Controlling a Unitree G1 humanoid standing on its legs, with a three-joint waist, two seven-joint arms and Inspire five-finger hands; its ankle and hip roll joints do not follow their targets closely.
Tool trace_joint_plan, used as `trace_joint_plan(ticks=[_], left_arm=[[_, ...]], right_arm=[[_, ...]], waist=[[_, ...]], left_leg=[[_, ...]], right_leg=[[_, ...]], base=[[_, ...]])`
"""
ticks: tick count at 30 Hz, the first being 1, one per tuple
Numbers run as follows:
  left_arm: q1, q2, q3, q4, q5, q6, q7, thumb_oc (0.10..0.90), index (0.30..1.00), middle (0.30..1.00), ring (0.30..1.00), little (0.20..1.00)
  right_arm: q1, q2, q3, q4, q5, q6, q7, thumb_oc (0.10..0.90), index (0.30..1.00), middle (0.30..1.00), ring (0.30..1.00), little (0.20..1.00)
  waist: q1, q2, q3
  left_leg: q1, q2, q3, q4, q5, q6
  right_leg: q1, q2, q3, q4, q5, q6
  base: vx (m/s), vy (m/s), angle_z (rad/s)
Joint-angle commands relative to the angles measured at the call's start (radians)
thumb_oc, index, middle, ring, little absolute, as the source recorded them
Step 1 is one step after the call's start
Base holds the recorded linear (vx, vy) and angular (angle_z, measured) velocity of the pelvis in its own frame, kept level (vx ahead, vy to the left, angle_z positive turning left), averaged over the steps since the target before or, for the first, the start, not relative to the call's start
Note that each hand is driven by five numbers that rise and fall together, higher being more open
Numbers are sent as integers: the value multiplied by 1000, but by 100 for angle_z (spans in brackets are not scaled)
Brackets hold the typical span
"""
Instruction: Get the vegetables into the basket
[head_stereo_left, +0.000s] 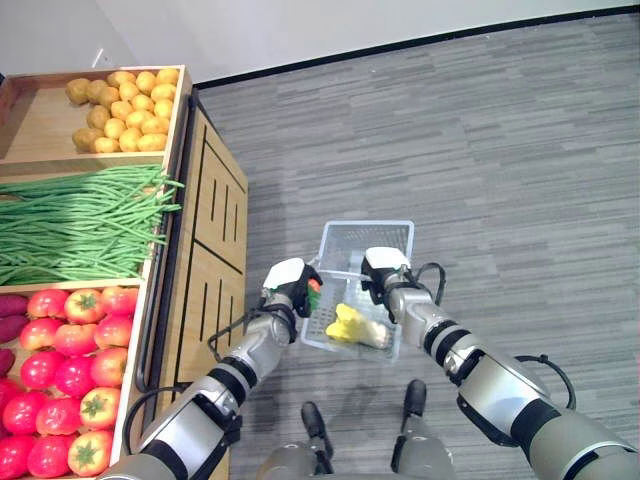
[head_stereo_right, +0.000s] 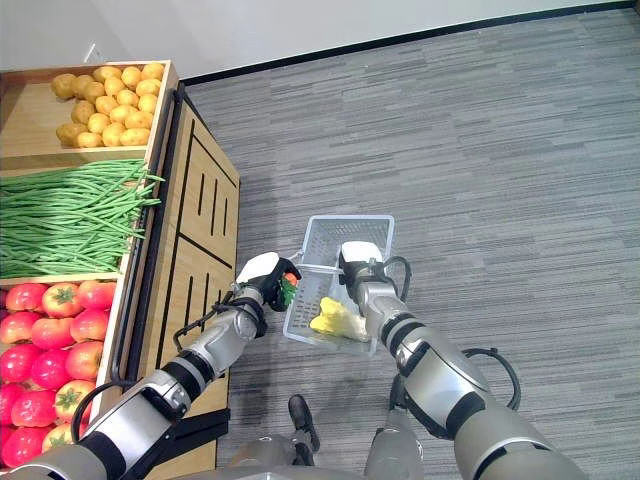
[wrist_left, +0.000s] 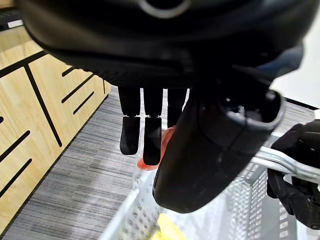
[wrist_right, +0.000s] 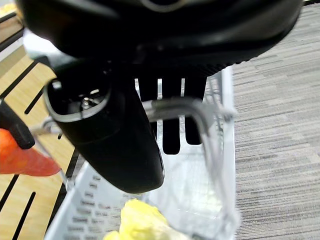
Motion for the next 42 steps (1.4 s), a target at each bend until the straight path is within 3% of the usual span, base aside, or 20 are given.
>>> trace_joint_plan(ticks=[1, 13, 14, 21, 28, 36, 42], left_arm=[[-168, 10, -72, 46, 58, -33, 54, 400, 300, 300, 300, 300], [-141, -59, -77, 265, 92, 9, 71, 402, 303, 303, 303, 303], [-139, -66, -76, 288, 93, 13, 75, 900, 1000, 1000, 1000, 1000], [-132, -89, -82, 357, 103, 20, 73, 900, 1000, 1000, 1000, 1000], [-112, -83, -94, 314, 108, 10, 56, 900, 1000, 1000, 1000, 1000], [-25, 1, -103, -7, 0, -83, -78, 900, 1000, 1000, 1000, 1000], [66, 124, -72, -197, -111, -127, -200, 900, 1000, 1000, 1000, 1000]], right_arm=[[-232, 112, 12, -61, -14, -89, -64, 400, 300, 300, 300, 300], [-107, 46, -13, -550, 187, -153, -89, 400, 300, 300, 300, 300], [-101, 47, -10, -564, 192, -158, -92, 400, 300, 300, 300, 300], [-66, 59, 3, -595, 279, -170, -82, 400, 300, 300, 300, 300], [-55, 54, -7, -548, 268, -158, -86, 400, 300, 300, 300, 300], [-4, 1, -103, -376, 286, -108, -76, 400, 300, 300, 300, 300], [5, -79, -143, -201, 189, -98, -27, 400, 300, 300, 300, 300]], waist=[[-14, 6, -32], [-74, -27, -19], [-76, -29, -19], [-84, -41, -27], [-74, -45, -40], [-31, -37, -82], [1, -48, -128]], left_leg=[[-43, 100, -112, 3, 57, -143], [-33, 117, -74, 1, 51, -140], [-32, 120, -71, 1, 51, -141], [-23, 134, -55, 3, 54, -143], [-7, 142, -58, 5, 50, -143], [34, 150, -82, 6, 34, -142], [80, 157, -102, 5, 17, -144]], right_leg=[[53, -111, 33, 6, -44, 152], [25, -94, 68, 8, -41, 148], [24, -92, 71, 8, -41, 148], [20, -81, 84, 8, -44, 143], [40, -74, 77, 10, -52, 139], [111, -70, 40, 10, -72, 137], [173, -60, 13, 10, -93, 137]], base=[[0, 0, 0], [-5, -3, -4], [-16, -9, -4], [-19, -13, -9], [-11, -21, -6], [23, -22, 9], [41, -2, 11]])
